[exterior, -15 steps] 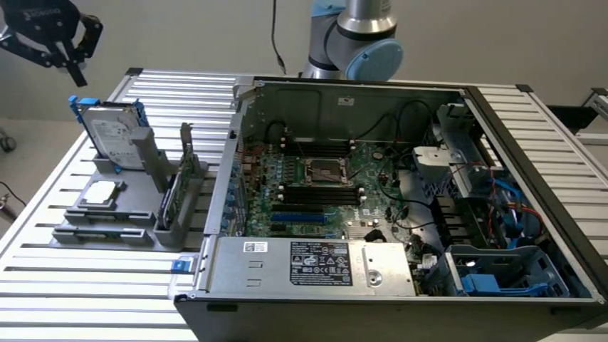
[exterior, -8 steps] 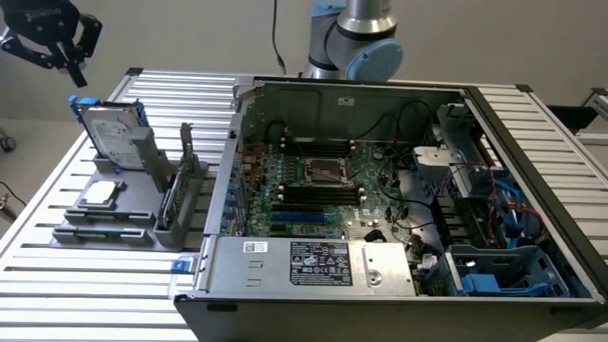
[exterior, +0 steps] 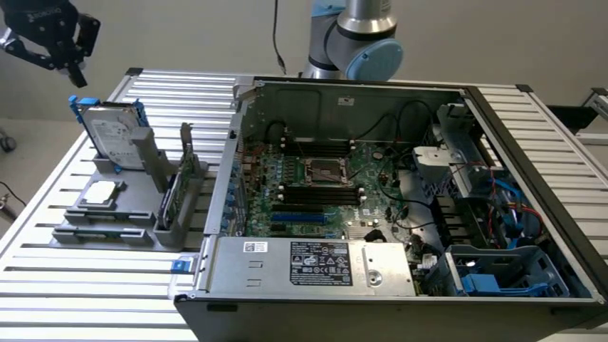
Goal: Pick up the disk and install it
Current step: 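Pick up the disk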
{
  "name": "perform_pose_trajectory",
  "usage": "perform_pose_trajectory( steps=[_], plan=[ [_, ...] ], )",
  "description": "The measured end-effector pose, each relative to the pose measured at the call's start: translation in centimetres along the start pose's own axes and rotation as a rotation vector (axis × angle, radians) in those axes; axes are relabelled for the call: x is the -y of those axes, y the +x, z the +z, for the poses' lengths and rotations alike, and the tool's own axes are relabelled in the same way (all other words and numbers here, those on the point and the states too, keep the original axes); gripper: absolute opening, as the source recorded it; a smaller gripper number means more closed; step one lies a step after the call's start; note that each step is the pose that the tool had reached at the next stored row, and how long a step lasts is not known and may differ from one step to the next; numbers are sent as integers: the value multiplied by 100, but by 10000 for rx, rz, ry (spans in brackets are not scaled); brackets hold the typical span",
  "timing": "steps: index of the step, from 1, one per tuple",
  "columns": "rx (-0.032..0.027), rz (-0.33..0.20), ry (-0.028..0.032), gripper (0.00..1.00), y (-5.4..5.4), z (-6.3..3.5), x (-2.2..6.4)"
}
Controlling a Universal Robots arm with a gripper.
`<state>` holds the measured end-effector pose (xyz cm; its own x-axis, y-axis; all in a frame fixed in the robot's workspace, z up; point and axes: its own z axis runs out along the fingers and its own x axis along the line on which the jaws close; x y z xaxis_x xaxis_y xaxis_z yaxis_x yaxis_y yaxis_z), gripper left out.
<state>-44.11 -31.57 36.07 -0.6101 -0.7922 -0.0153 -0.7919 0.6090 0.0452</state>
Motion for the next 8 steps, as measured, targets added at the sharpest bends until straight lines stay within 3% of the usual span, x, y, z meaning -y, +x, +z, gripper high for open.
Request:
perform_pose_trajectory(
  steps=[8],
  plan=[
    [-66, -1441, -23, 11, 0, 1, -1]
  ],
)
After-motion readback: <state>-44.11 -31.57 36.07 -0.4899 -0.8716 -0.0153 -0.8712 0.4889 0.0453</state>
